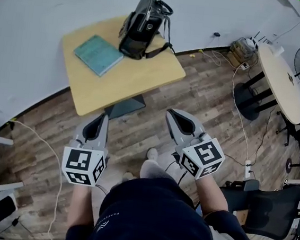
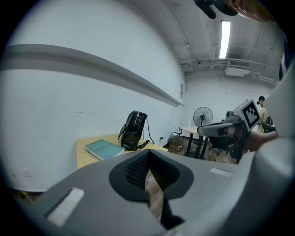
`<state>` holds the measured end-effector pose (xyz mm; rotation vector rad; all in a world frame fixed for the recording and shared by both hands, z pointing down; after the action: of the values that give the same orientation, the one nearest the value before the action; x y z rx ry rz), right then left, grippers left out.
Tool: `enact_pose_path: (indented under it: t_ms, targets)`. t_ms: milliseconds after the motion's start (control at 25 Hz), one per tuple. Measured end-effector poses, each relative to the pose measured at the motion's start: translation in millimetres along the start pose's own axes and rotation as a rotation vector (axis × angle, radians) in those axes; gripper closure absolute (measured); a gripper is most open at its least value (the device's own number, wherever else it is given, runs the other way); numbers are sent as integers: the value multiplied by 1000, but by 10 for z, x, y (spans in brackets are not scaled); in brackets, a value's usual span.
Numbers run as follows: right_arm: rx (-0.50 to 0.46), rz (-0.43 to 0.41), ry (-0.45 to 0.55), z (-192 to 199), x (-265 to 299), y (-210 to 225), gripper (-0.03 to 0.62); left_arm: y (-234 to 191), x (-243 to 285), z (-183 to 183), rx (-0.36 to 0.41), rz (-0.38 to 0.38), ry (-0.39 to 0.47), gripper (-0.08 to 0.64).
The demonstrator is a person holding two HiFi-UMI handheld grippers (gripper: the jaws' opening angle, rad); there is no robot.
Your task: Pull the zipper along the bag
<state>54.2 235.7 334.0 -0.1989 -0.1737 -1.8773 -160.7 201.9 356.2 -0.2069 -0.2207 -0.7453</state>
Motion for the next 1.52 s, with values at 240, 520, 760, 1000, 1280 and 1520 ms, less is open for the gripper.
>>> enact_pose_path:
  t_ms: [240, 520, 760, 1000, 1280, 1520]
  targets:
    - [-54, -70, 1, -127, 339, 407, 589, -38, 521, -247, -10, -17, 27, 541]
    - [-95, -126, 38, -342, 618, 925, 534, 1, 1018, -485, -8, -43, 29, 541]
    - [-130, -173, 46, -436, 834, 1259, 491, -47, 1353, -646, -18, -101, 56, 541]
    - [-203, -227, 52, -551, 1060, 1477, 475, -32, 1632, -724, -35, -131, 58, 537]
    - [-262, -264, 66, -746, 1535, 1504, 454, -379, 1686, -772, -53, -199, 49, 521]
    - [-345, -256, 97, -998, 2036, 1393, 448, -875, 1851, -854, -95, -195, 72, 522]
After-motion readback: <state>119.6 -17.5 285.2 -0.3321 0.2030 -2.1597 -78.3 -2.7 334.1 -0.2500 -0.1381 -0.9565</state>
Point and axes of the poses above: the fingertips, and each gripper's own axes: x forward along the fingers, y to its right, z out of its underside, the point moved 4 cm from there along -x, backward along the fingers, and after that the axes turned 8 degrees about z, right-handed, at the moved point
